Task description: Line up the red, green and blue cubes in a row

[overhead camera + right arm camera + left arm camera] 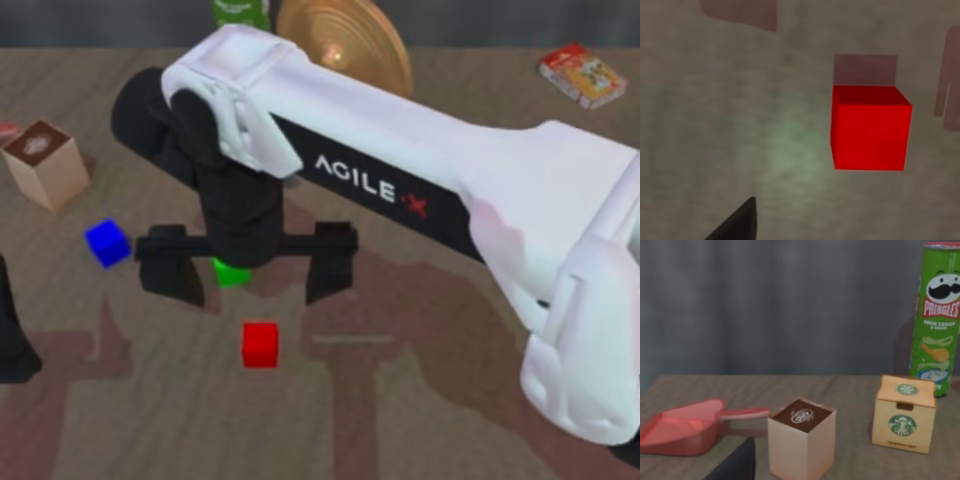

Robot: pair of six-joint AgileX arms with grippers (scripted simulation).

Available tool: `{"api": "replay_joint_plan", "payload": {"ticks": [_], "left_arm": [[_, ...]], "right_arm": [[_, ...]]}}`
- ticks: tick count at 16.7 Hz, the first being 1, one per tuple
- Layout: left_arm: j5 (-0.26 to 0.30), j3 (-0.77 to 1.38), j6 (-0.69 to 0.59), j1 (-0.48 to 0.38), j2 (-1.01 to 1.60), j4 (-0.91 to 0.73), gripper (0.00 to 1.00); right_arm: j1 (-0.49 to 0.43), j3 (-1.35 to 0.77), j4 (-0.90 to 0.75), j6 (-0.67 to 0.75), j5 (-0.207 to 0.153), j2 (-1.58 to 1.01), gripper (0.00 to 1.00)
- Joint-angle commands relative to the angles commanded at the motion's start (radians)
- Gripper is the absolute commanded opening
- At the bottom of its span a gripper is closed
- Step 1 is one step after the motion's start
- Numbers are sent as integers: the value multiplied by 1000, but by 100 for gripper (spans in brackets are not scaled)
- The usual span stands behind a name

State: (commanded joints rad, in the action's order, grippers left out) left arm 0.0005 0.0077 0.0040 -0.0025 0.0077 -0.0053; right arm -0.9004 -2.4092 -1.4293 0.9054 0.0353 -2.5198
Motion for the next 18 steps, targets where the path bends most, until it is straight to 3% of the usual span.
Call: {"api": "replay_joint_plan", "payload": {"ticks": [5,11,15,18], "left_arm": [[3,164,80,-42,167,-105,100],[2,566,270,-133,652,-357,100],[0,878,423,-205,1085,-565,100],[-1,1095,533,-258,1387,-717,100]], "right_arm": [[75,178,108,-101,52,201,100],[274,659,377,-315,126,767,100],[441,1105,607,-484,142,1250,100],[565,1454,789,-608,132,1603,100]]}}
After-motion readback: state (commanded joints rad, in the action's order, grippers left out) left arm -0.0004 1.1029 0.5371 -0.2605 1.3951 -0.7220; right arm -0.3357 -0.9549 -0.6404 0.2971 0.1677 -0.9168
